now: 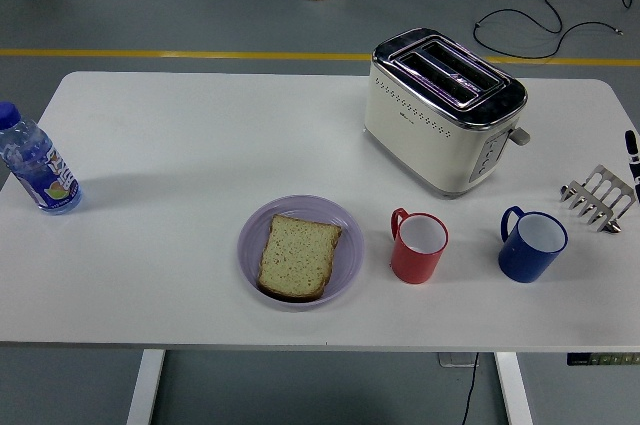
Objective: Pick up the cup,pour liquid into bread,place the cup on the desk
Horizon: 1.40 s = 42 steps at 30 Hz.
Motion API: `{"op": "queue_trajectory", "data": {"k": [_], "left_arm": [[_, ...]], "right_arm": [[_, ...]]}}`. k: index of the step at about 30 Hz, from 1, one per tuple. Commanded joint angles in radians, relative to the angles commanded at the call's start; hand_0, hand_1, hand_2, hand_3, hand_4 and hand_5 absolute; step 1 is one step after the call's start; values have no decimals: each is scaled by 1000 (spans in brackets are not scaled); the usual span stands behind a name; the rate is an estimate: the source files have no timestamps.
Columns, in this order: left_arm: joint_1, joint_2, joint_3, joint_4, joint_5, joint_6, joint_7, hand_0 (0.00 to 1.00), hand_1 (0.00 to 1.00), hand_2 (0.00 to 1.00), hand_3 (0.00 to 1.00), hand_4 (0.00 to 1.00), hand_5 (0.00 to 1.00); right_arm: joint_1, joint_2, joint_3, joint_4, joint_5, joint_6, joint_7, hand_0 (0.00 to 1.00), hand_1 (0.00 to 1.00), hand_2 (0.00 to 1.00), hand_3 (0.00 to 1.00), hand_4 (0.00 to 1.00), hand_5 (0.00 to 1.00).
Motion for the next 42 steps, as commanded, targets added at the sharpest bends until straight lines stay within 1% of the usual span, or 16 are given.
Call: {"op": "queue_trajectory", "data": {"k": [5, 6, 17, 18, 31, 36, 42], "left_arm": [[-1, 0, 1, 0, 2, 1, -1, 656, 693, 712, 604, 342, 917], [-1, 0, 1, 0, 2, 1, -1, 655, 693, 712, 604, 343, 918], [0, -3, -3, 0, 0, 2, -2, 656, 692, 712, 604, 343, 918], [1, -3, -5, 0, 2, 2, -1, 655, 692, 712, 604, 343, 919], [10, -5, -4, 0, 7, -1, 0, 655, 692, 712, 605, 342, 919], [13, -4, -9, 0, 16, -2, 0, 655, 692, 711, 605, 342, 919], [17, -3, -9, 0, 21, -3, 1, 655, 692, 711, 605, 344, 921]], "right_arm": [[13, 0, 7, -61, 8, 9, -13, 677, 623, 660, 607, 615, 155], [15, 1, 9, -71, 13, 12, -15, 679, 632, 662, 607, 610, 168], [26, -2, 9, -107, 27, 17, -30, 682, 633, 661, 608, 604, 167], [25, -2, 7, -113, 26, 16, -32, 681, 632, 661, 608, 615, 212], [17, 0, -11, -143, 22, 8, -43, 679, 635, 660, 608, 617, 220], [17, 0, -11, -158, 20, -5, -51, 676, 631, 658, 609, 613, 230], [16, 3, -12, -170, 22, -3, -53, 675, 631, 658, 607, 613, 227]]}}
